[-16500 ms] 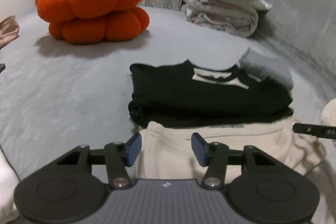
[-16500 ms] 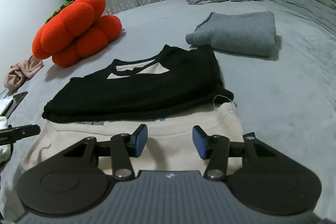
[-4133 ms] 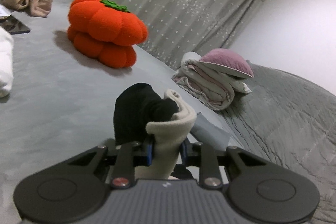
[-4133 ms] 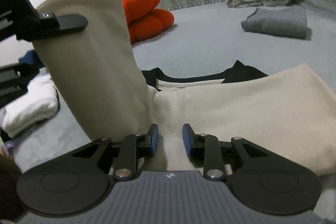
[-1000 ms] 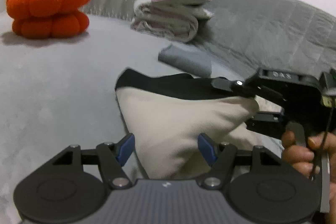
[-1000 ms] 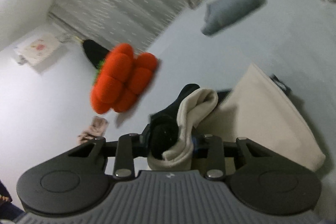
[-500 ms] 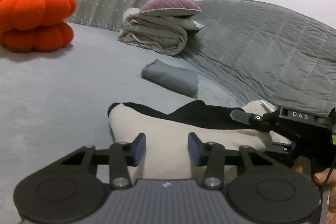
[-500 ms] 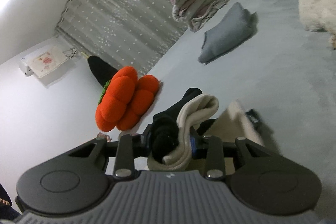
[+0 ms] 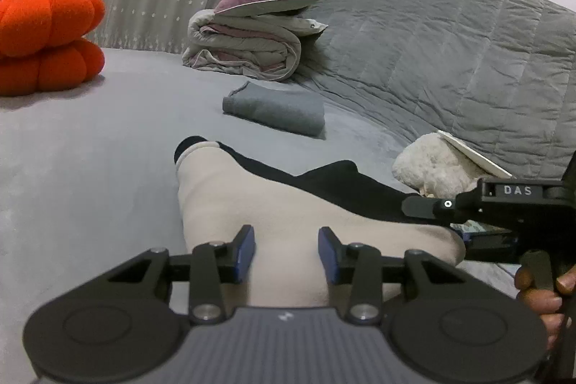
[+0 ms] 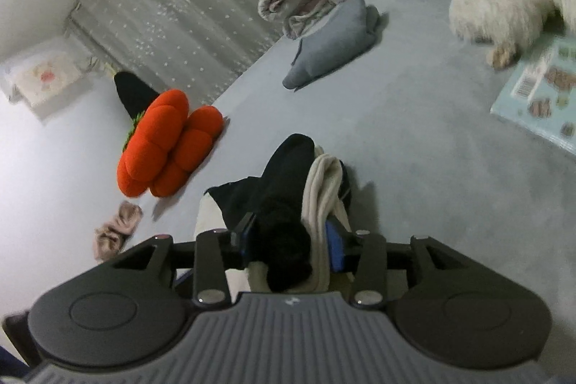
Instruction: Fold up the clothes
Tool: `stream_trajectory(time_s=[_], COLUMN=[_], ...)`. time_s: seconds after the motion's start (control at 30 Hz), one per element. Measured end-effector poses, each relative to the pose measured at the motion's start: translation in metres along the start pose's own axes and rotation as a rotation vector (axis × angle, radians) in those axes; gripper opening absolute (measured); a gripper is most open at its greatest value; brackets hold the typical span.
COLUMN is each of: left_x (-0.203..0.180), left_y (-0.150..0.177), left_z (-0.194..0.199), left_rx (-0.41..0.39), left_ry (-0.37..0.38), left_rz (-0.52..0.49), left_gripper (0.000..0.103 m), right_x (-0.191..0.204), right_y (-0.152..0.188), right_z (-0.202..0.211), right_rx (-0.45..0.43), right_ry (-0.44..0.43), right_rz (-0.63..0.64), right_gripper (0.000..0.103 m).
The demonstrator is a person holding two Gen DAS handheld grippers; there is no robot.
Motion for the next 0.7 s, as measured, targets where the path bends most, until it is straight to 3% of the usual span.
stream_trajectory(time_s=[0.07, 0.33, 0.57, 0.7], left_x=[0.000, 0.000, 0.027, 0.038], left_y=[-0.004, -0.030, -0.039, -0.034], left_z=[0.002, 0.003, -0.031, -0.042], left_rx=[-0.001, -0.024, 0.059, 0.074], left_ry=[0.002, 0.032, 0.011, -0.001], left_rz=[-0.002, -0.070, -0.070, -0.065], left_gripper=[0.040, 0.040, 0.040, 0.041], right_x=[0.007, 0.039, 0.049, 0.045], right_y=[0.002, -0.007, -0.010, -0.004], right_z=[0.007, 0.009, -0.034, -0.054], right_rx=[-0.034, -0.176, -0.126, -0.101], right_ry=[0.045, 0.091, 0.117, 0.189], right_rz=[0.058, 0.240, 0.274, 0.298], right_gripper=[0.053, 0.054, 0.054, 0.054])
Point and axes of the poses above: each gripper's, at about its wrist camera, not at the fingertips, and z roughly against the way its jaws point, x to its left, y to its underside, the point moved 2 cm from there along -z, roughly the way its jaws point, and after that the axes turned 3 degrees about x, right-handed, at the moved point
